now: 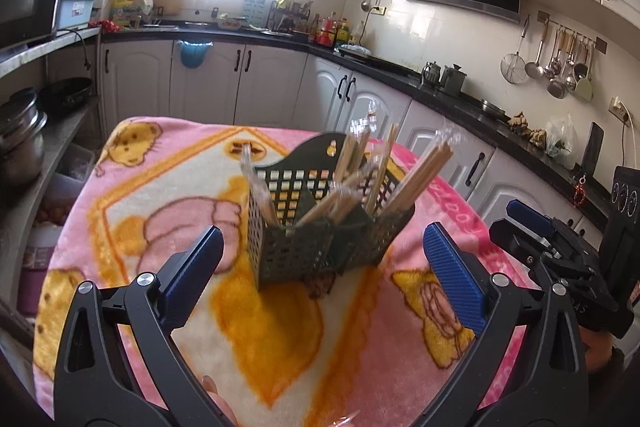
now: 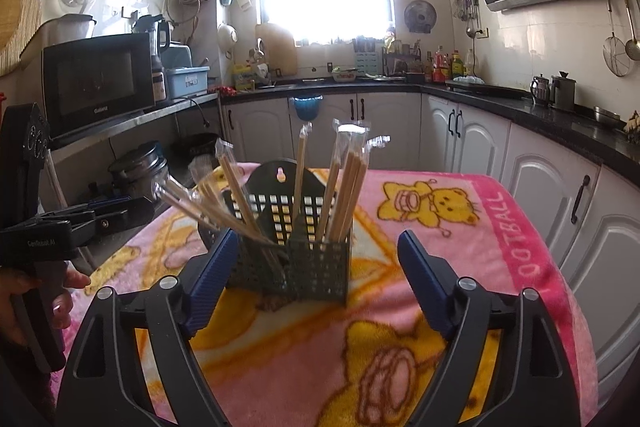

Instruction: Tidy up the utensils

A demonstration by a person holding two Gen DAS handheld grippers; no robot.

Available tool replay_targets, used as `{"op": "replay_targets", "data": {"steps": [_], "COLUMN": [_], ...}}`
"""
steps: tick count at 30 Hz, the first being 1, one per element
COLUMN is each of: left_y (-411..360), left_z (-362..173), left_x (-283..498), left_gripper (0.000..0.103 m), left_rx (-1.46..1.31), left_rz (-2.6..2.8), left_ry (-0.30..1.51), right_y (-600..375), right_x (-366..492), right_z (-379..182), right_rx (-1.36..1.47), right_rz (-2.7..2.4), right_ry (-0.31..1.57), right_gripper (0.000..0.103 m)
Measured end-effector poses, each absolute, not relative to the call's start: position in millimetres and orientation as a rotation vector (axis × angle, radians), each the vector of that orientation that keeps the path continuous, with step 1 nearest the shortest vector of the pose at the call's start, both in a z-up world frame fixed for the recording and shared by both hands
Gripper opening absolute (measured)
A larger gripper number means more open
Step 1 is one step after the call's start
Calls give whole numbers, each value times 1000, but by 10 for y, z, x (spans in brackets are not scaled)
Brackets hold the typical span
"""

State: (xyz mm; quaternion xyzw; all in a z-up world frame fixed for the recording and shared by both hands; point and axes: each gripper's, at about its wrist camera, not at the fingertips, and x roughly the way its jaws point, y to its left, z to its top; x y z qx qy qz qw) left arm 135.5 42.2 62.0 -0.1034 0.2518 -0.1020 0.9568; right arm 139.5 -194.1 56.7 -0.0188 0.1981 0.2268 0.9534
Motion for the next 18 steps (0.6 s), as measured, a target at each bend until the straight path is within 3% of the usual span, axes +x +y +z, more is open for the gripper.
{"op": "replay_targets", "data": {"steps": [18], "left_y": [285], "left_z": [139], "left_x": [1192], "left_gripper": [92], "left_rx": [-211], "left_rz": [-200], "left_ry": [534], "right_y": [-2049], "right_x": [1245], "right_z": [115], "right_rx": [-17], "right_rz": [412], "right_ry": [466], "right_gripper": [93]}}
